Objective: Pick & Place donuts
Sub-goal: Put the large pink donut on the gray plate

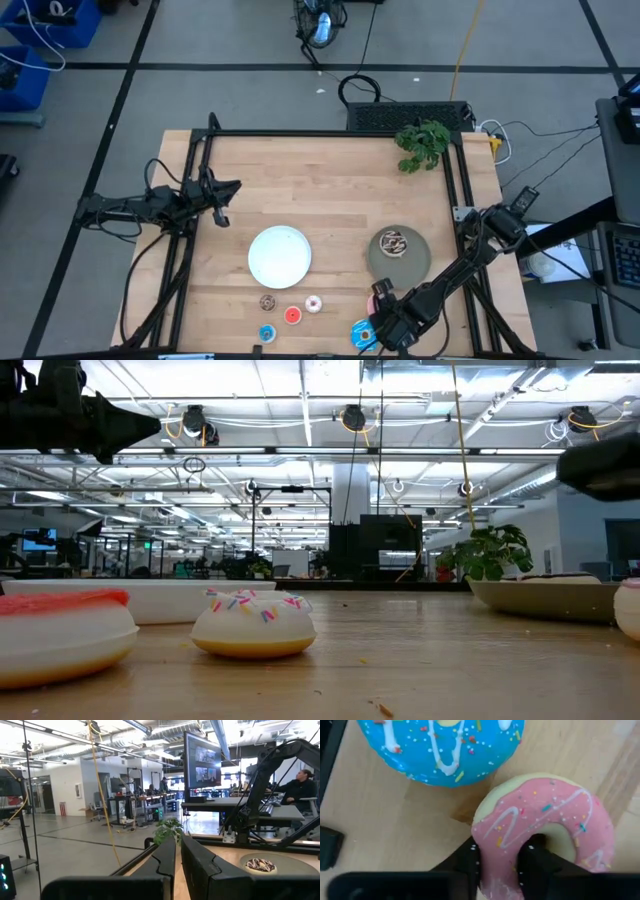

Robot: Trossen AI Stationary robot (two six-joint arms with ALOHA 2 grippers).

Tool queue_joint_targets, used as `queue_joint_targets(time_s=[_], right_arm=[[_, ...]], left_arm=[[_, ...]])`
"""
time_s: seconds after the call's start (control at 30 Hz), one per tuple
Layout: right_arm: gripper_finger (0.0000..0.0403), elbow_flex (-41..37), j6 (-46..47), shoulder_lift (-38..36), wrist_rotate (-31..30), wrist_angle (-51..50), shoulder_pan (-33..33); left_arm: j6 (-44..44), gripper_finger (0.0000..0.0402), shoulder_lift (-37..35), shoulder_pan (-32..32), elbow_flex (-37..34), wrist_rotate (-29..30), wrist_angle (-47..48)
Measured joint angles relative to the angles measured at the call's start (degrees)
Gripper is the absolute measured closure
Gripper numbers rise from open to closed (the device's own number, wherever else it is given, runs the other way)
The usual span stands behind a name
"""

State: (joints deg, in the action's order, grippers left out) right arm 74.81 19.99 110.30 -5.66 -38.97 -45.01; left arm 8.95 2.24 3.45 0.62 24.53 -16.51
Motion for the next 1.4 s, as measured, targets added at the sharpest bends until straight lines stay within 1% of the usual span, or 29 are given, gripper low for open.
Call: queue_joint_targets(time_s=[0.13,0.23,0.3,0.47,0.6,0.73,1.07,1.27,1.4], right_arm=[[0.0374,6.1,-1.7,-0.2,0.1,-6.2,0.0],[0.0393,10.7,-1.7,-0.2,0.0,-12.4,0.0],[0.0393,13.7,-1.6,-0.2,-0.5,-15.9,0.0],[0.0377,21.0,-0.6,-0.3,-4.9,-25.4,0.0],[0.0382,25.0,-0.9,-0.3,-5.0,-29.6,0.1],[0.0389,25.5,-0.8,-0.3,-4.8,-30.4,1.0],[0.0387,25.5,4.9,-0.3,-4.8,-31.8,3.4],[0.0387,25.5,10.2,-0.3,-4.8,-36.1,3.4],[0.0387,25.4,17.0,-0.3,-4.5,-43.6,3.8]], left_arm=[[0.0,0.0364,0.0,0.0,0.0,0.0,0.0],[0.0,0.0364,0.0,0.0,0.0,0.0,0.0],[0.0,0.0364,0.0,0.0,0.0,0.0,0.0],[0.0,0.0364,0.0,0.0,0.0,0.0,0.0],[0.0,0.0364,0.0,0.0,0.0,0.0,0.0],[-0.1,0.0364,0.0,0.0,0.0,0.0,0.4],[-1.8,0.0364,0.0,0.0,0.0,0.0,1.4],[-1.8,0.0364,0.0,0.0,0.0,0.0,1.5],[-1.8,0.0364,0.0,0.0,0.0,0.0,1.5]])
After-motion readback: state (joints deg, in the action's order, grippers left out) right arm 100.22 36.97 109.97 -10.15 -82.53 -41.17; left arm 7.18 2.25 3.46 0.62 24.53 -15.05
